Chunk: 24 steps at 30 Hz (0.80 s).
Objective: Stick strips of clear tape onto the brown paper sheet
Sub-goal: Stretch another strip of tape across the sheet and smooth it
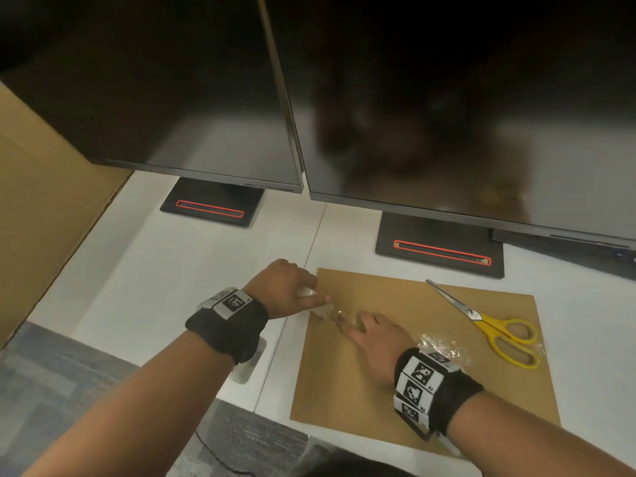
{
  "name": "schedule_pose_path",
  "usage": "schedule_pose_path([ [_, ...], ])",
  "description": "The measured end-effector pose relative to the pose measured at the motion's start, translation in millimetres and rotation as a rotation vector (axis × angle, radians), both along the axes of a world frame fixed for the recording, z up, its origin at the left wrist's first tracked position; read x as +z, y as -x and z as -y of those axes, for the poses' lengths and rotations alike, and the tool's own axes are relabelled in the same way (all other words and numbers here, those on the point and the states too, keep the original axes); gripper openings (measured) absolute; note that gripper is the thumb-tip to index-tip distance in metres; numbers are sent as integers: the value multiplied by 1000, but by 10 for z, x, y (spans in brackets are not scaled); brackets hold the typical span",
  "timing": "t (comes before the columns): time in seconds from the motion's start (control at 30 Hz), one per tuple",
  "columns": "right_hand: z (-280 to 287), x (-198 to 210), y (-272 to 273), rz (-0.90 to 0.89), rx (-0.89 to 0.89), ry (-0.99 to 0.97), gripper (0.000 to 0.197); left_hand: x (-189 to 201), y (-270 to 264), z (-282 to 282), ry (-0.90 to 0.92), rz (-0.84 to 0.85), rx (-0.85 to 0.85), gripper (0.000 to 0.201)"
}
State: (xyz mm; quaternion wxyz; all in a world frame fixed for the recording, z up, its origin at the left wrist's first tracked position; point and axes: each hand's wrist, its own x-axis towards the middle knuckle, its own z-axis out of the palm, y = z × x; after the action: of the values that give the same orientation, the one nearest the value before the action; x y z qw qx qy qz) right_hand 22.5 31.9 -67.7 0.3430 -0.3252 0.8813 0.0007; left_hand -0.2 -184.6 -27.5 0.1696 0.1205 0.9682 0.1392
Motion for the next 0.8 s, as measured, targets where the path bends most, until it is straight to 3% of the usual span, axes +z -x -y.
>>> schedule_pose_path([
  [0.2,32,-12,-11,-21,-21,-2,93,22,59,-45,207,-138,-45,51],
  [0.43,85,2,1,-8,-18,-11,106,41,102,52,308,-76,-44,54],
  [0.8,186,82,142,66,21,-61,107,27,39,-31,326,-162,-70,40],
])
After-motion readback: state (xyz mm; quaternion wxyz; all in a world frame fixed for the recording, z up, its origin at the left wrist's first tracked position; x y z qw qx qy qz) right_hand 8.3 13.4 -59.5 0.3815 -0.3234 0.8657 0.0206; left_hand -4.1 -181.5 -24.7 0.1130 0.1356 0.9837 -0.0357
